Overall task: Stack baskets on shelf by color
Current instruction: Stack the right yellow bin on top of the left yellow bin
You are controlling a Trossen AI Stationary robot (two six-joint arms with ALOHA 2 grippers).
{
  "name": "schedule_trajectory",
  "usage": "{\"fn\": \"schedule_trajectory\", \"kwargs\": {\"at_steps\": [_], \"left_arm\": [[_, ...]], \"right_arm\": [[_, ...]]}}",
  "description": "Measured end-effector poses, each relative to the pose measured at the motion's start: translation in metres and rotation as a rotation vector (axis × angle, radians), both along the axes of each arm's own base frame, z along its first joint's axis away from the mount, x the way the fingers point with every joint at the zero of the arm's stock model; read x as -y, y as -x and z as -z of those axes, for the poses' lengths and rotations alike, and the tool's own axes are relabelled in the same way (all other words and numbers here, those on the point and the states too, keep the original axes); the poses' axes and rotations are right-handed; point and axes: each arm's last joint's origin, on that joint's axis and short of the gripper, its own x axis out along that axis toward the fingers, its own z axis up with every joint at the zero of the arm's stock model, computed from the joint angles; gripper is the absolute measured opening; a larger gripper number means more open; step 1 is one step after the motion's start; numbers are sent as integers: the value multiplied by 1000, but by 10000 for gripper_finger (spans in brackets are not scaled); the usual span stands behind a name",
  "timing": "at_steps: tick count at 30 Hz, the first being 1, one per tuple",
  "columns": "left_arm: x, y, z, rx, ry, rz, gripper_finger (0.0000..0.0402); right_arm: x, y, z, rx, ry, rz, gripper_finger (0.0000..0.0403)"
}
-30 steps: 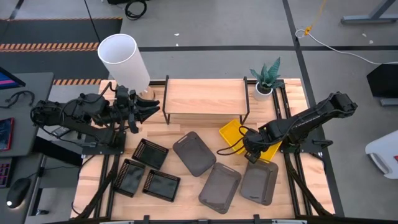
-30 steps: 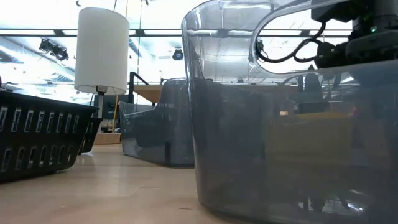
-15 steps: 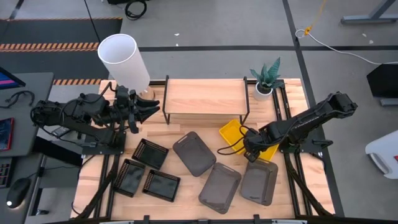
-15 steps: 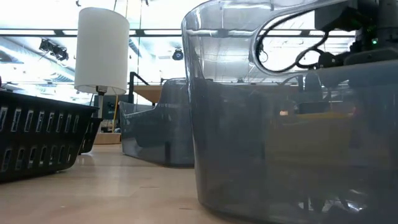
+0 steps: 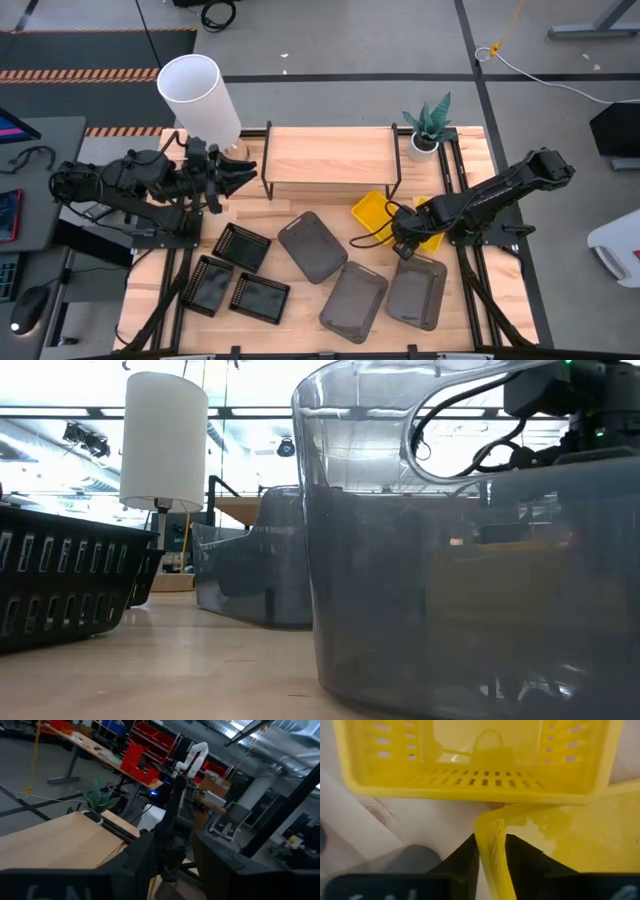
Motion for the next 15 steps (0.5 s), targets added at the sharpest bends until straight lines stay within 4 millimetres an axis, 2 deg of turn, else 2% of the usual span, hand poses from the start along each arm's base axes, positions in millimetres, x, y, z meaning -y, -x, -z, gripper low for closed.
{"fn": "schedule_trajectory", "kwargs": {"at_steps": [7,15], "left_arm": [[0,0,-2,24,2,15,142],[0,0,-2,25,2,15,142]], "right_arm": [[3,-1,0,2,-1,-35,17],[0,-1,0,3,-6,-26,13]]}}
